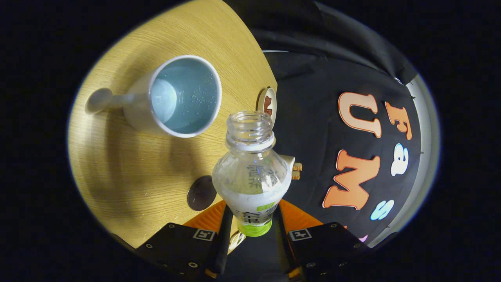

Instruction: Take the bottle from table, then pour the juice into the cup, finally place the bottle on the coaster

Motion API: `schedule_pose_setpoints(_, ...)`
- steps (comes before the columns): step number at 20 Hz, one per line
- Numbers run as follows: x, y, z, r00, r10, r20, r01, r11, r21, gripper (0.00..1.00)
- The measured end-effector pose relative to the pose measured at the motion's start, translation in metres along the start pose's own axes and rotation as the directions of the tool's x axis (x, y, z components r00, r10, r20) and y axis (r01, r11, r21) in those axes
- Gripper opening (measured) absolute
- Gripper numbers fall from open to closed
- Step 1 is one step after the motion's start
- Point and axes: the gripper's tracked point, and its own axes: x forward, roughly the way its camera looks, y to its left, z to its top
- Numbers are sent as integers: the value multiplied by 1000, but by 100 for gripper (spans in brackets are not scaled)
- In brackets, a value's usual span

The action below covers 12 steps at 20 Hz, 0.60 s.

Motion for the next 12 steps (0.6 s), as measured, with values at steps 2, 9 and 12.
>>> schedule_pose_setpoints(2, 1, -3, 2, 1000, -10, 10, 10, 1000, -29, 54)
schedule_pose_setpoints(9, 3, -11, 7, 998, -27, 50, 33, 991, -128, 53)
schedule_pose_setpoints(12, 4, -15, 8, 998, -24, 61, 34, 986, -161, 54)
